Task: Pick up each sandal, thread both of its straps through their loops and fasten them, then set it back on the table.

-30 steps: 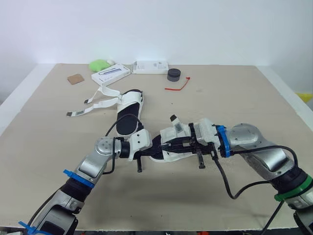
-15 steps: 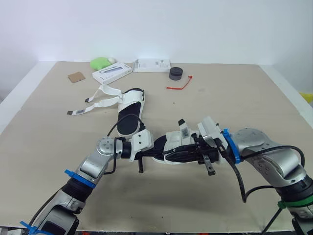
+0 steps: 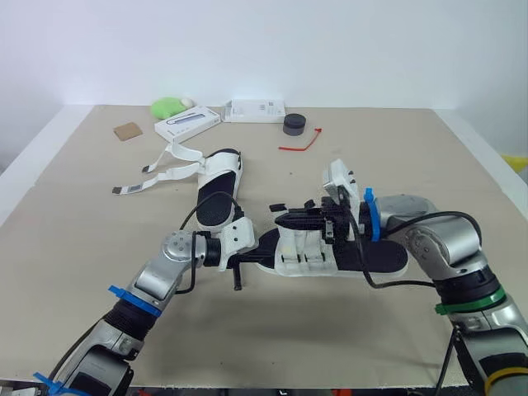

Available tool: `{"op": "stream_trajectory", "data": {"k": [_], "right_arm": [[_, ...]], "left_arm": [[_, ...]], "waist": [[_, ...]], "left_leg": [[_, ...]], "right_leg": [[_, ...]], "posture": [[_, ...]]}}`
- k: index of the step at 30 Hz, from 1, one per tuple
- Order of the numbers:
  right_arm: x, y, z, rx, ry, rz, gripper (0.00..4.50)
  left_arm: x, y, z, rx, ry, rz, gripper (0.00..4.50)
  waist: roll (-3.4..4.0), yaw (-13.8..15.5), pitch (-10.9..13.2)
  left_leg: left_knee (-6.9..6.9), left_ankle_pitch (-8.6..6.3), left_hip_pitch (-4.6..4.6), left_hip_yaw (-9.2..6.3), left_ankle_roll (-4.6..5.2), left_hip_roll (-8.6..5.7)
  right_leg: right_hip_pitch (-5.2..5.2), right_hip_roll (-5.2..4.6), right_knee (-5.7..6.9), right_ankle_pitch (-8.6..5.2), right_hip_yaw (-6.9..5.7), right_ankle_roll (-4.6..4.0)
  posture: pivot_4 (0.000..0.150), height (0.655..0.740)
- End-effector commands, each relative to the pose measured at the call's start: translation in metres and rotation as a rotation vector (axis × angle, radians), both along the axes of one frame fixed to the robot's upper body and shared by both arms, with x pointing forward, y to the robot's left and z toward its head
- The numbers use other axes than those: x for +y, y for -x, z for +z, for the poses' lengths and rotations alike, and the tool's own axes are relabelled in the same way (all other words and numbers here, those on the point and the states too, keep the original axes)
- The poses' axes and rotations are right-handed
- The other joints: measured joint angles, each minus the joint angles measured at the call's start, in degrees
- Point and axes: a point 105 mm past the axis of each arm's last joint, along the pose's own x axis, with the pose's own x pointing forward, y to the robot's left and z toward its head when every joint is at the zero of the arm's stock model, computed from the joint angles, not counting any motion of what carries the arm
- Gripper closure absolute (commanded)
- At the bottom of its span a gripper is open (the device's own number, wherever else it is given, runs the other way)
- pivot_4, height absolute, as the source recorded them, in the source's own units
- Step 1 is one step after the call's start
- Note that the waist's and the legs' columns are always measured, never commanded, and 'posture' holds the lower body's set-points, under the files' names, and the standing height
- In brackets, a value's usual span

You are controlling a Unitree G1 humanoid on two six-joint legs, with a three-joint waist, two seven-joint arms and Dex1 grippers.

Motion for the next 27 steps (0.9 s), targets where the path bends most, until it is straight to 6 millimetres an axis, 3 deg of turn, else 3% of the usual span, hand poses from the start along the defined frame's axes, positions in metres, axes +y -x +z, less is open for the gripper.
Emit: {"op": "stream_trajectory", "data": {"k": [1, 18, 27], "right_arm": [[-0.009, -0.013, 0.017, -0.033, 0.004, -0.074, 4.33], [-0.014, -0.028, -0.006, 0.067, 0.036, -0.153, 4.33], [-0.023, -0.03, 0.0, 0.067, -0.002, -0.191, 4.33]], "left_arm": [[0.011, 0.002, -0.033, 0.088, -0.102, 0.045, 4.5], [0.012, 0.001, -0.032, 0.088, -0.101, 0.054, 4.5], [0.014, 0.001, -0.033, 0.092, -0.105, 0.056, 4.5]], "waist": [[0.0, 0.0, 0.0], [0.03, 0.0, 0.0], [0.03, 0.0, 0.0]], "left_leg": [[0.0, 0.0, 0.0, 0.01, 0.0, 0.0], [0.04, 0.02, 0.03, 0.03, 0.01, 0.0], [0.05, 0.03, 0.03, 0.04, 0.0, 0.0]], "right_leg": [[0.0, 0.0, 0.0, 0.01, 0.01, 0.01], [0.03, 0.01, 0.01, 0.06, 0.01, 0.04], [0.03, 0.01, 0.01, 0.08, 0.01, 0.06]], "posture": [[0.15, 0.74], [0.15, 0.74], [0.15, 0.74]]}}
